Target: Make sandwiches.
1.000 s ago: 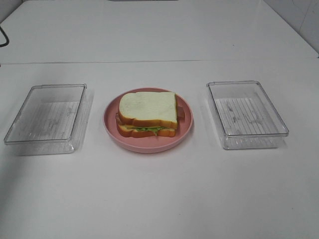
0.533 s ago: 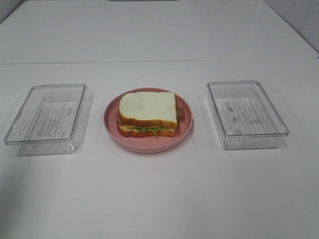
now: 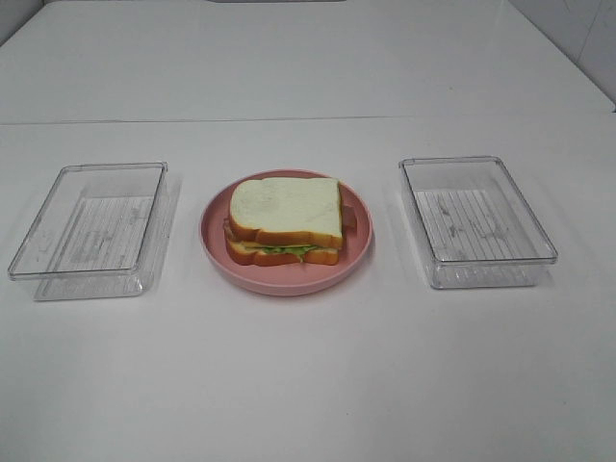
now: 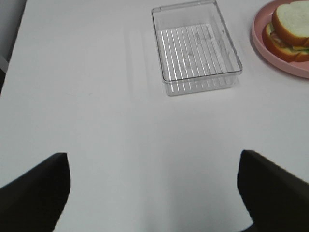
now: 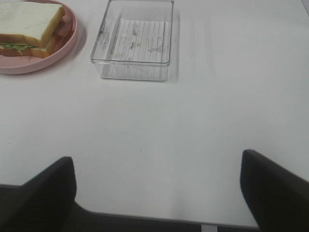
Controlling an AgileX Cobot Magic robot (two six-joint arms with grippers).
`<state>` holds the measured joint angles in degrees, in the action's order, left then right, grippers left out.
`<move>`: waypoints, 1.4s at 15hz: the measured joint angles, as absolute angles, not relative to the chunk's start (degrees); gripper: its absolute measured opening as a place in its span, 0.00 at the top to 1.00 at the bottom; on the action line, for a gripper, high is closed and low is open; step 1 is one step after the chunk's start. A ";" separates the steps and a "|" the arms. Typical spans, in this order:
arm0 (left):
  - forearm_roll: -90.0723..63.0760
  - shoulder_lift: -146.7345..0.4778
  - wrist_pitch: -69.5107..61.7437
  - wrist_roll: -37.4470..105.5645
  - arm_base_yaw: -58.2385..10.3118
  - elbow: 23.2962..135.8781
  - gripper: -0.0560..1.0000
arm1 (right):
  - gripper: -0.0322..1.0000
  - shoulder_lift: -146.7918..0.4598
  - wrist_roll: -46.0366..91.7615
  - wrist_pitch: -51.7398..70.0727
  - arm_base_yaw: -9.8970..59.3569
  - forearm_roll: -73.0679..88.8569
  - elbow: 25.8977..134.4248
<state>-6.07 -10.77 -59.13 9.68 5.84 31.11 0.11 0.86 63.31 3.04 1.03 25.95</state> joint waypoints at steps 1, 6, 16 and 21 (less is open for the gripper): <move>-5.33 -8.14 -59.13 9.68 5.84 30.94 0.13 | 0.11 0.11 0.86 63.31 3.04 1.03 25.95; -3.50 0.11 -61.59 9.91 5.84 29.74 0.13 | 0.11 0.11 0.86 63.31 3.04 1.03 25.95; -0.29 0.29 -61.71 4.64 2.81 29.62 0.13 | 0.11 0.11 0.86 63.31 3.04 1.03 25.95; 0.00 0.29 -61.71 4.07 2.81 29.62 0.13 | 0.11 0.11 0.86 63.31 3.04 1.03 25.95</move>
<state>0.00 0.29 -61.71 4.07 2.81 29.62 0.11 0.86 63.31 3.04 1.03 25.95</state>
